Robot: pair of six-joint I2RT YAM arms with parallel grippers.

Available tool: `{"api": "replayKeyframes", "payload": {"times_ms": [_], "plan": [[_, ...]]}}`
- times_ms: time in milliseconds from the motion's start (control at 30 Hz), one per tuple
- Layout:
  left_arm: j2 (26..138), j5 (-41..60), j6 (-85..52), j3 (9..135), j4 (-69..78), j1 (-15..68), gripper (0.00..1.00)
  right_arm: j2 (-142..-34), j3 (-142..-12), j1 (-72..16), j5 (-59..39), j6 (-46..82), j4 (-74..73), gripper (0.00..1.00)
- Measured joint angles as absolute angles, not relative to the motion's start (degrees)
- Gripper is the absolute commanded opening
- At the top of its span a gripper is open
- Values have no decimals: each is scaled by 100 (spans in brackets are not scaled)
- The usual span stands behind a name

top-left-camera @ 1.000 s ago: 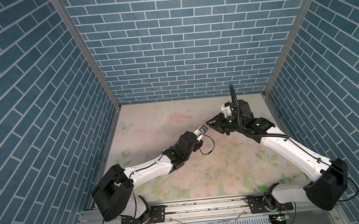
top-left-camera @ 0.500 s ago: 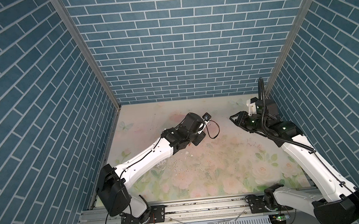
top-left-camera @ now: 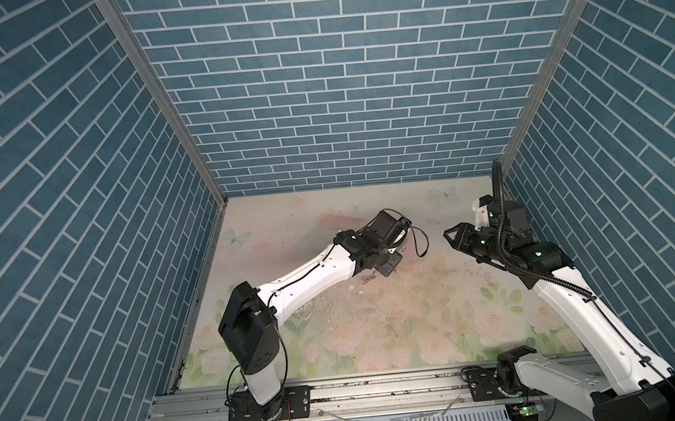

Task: Put the keys on the keyring

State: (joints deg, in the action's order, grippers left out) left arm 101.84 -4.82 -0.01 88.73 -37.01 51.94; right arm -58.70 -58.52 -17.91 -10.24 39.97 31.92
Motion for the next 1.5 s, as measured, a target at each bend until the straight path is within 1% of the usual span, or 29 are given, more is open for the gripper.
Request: {"api": "replayKeyframes", "payload": {"times_ms": [233, 533, 633, 800, 1167, 1500], "plan": [[10595, -325, -423, 9205, -3446, 5358, 0, -5717, -5721, -1708, -974, 3846, 3190, 39], [10862, -82, -762, 9164, -2805, 5312, 0, -5699, -5625, -1664, -965, 3844, 3170, 39], [10888, 36, -860, 8936, -2530, 5234, 0, -5699, -5625, -1660, -965, 3844, 3159, 39], [10888, 318, -987, 8390, -2069, 4821, 0, -5708, -5625, -1660, -965, 3848, 3138, 39], [10888, 1009, -1109, 7542, -1120, 3638, 0, -5874, -5625, -1660, -965, 3850, 3133, 39], [10954, 1496, -1160, 7035, -296, 2908, 1, -5942, -5625, -1660, -958, 3852, 3164, 39]]}}
